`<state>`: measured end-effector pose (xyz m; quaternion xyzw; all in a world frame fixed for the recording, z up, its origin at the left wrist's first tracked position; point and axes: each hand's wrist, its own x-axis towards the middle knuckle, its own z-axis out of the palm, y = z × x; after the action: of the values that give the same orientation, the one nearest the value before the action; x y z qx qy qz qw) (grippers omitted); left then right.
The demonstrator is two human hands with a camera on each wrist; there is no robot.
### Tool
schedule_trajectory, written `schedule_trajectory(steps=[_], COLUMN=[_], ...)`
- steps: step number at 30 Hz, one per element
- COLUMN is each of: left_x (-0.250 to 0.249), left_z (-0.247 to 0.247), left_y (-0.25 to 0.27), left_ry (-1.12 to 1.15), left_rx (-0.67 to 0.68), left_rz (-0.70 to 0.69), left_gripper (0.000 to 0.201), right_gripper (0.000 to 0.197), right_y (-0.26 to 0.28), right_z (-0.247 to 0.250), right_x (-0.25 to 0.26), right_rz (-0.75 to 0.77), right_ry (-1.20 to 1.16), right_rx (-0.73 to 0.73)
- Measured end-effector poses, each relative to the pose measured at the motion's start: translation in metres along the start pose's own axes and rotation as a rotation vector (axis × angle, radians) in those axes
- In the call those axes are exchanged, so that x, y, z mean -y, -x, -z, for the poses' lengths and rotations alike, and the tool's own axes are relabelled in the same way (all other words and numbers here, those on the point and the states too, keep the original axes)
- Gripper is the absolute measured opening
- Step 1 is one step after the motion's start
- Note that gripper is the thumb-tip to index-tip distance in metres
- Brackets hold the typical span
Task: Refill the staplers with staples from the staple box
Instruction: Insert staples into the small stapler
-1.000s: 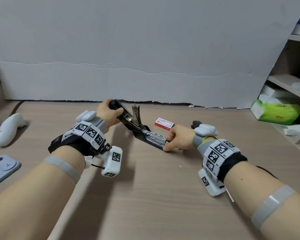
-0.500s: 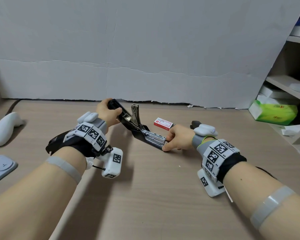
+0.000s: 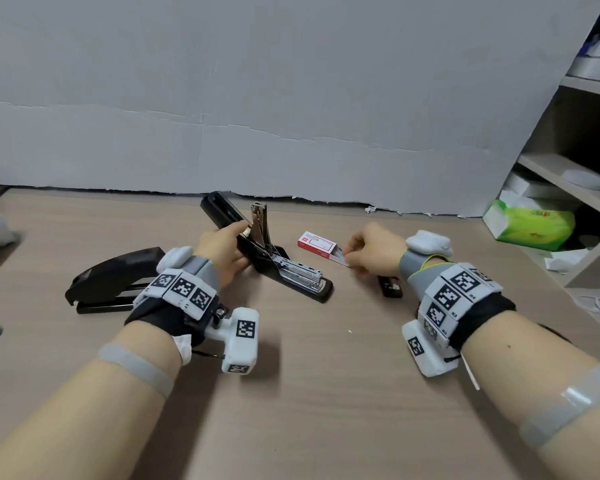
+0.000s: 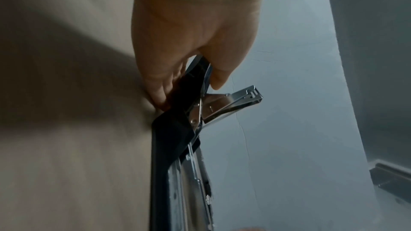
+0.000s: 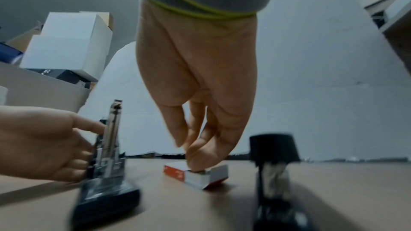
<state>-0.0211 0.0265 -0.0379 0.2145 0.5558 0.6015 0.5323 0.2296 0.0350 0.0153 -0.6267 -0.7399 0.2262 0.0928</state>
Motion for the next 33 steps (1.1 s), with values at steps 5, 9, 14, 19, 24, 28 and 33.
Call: schedule_trajectory(steps=[5,9,14,19,24,28,33], left_x=[0.004,0.007,0.018,0.019,0.021,0.025,0.026], left_z=[-0.012,-0.019,-0.016,-0.017,-0.018,-0.018,-0.017], left_y=[-0.012,-0.014,-0.02,-0.018,-0.016,-0.019,-0.022], left_ry=[0.102,0.181,0.272,0.303,0.303,0.282,0.271], left_rx=[0.012,0.095,0.13,0.11,0.091,0.033,0.016], left_rz=[0.027,0.049,0.053,0.039,0.008,0.002,0.002], left_gripper=[0.024,0.034,0.04,0.05,0.061,0.062,0.061], right_gripper=[0.021,0.014,0.025,0.025,0.024,0.024,0.031], right_y=[-0.031,-0.054,-0.073,-0.071,-0.066,-0.059,-0.058], right_z=[0.013,0.001,-0.006,-0.01,-0.005,0.002,0.005], right_x=[-0.001,0.011,0.014,0.015,0.017,0.016,0.017], right_rz=[-0.072,-0.11,-0.196,-0.235,-0.231,-0.25,-0.246], right_ry=[0.164,0.323,0.488,0.507,0.507,0.456,0.351], right_rx=[-0.148,-0.049,0.003,0.009,-0.025,-0.091,-0.112])
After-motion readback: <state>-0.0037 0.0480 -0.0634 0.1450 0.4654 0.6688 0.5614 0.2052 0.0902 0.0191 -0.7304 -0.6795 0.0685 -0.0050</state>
